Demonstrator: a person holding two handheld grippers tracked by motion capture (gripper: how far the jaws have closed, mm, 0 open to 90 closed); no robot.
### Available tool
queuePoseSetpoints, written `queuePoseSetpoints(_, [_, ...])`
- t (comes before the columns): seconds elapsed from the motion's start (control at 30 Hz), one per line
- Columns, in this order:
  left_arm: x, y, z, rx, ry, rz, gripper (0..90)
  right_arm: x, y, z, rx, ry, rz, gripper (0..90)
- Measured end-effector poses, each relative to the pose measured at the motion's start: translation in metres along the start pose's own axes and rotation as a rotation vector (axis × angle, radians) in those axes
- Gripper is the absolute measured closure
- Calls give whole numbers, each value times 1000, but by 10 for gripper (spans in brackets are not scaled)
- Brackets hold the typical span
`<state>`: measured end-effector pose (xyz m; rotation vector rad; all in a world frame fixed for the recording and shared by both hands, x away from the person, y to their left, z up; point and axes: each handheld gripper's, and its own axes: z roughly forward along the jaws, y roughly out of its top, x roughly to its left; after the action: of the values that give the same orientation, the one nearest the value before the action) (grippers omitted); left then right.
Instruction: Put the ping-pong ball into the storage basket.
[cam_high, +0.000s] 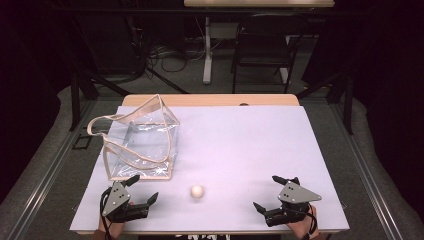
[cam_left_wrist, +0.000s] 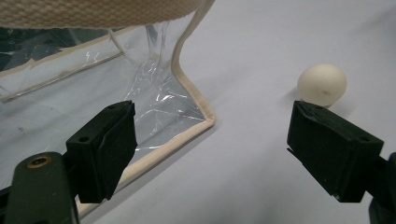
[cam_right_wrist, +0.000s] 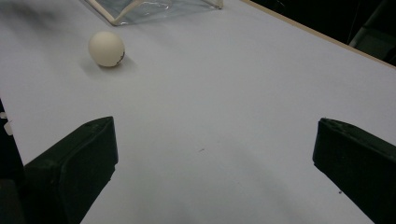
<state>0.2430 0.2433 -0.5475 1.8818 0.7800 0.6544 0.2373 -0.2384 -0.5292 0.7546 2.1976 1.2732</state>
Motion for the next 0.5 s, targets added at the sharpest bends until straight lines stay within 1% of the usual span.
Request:
queuePoseSetpoints(0.3, [0, -1, 3, 11, 0, -3, 158, 1, 2, 3, 8, 6, -9, 0])
queuePoseSetpoints(0.5, [-1, -1, 4, 6, -16, -1, 159, 3, 4, 5, 22, -8, -3, 0])
